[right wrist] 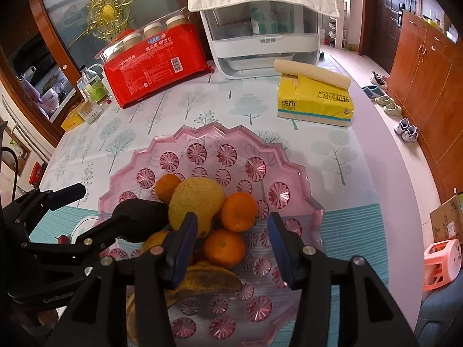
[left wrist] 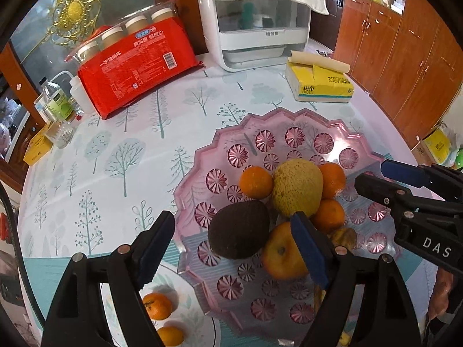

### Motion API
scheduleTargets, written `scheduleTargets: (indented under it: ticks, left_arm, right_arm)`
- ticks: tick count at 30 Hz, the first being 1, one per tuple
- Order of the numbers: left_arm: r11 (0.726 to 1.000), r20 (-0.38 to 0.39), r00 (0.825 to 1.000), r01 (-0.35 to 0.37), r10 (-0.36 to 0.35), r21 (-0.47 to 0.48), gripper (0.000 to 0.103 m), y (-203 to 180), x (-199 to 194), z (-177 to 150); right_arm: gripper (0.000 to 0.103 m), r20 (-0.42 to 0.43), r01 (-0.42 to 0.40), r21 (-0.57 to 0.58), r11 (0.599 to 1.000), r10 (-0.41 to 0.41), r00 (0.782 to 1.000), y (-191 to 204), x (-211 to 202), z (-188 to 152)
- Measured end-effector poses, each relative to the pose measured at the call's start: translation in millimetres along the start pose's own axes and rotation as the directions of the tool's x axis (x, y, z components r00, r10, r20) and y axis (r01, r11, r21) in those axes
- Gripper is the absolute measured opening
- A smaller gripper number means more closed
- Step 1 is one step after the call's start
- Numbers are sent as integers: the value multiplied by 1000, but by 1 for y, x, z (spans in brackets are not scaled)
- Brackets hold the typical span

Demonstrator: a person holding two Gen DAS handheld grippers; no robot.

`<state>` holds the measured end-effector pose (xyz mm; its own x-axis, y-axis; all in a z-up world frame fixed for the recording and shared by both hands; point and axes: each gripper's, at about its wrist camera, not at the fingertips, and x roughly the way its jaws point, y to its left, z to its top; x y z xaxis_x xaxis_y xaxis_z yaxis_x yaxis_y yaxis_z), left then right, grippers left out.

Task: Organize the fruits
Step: 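Withdraw both tools from the bowl back toward the plate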

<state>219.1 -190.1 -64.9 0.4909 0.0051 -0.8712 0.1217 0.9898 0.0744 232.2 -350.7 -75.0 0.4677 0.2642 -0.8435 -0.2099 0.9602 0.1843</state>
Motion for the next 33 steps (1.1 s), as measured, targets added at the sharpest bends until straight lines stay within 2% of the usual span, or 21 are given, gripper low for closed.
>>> scheduleTargets:
  ticks: [24, 33]
  left_arm:
    - [999, 63, 998, 33, -30, -39, 82, 19, -77, -50]
    - [998, 104, 994, 42, -36, -56, 83, 48, -107, -74]
  right_arm:
    - [51, 55, 22, -5, 1000, -22, 998, 34, -66, -42]
    - [51, 66, 22, -17, 1000, -21, 998, 63, -83, -58]
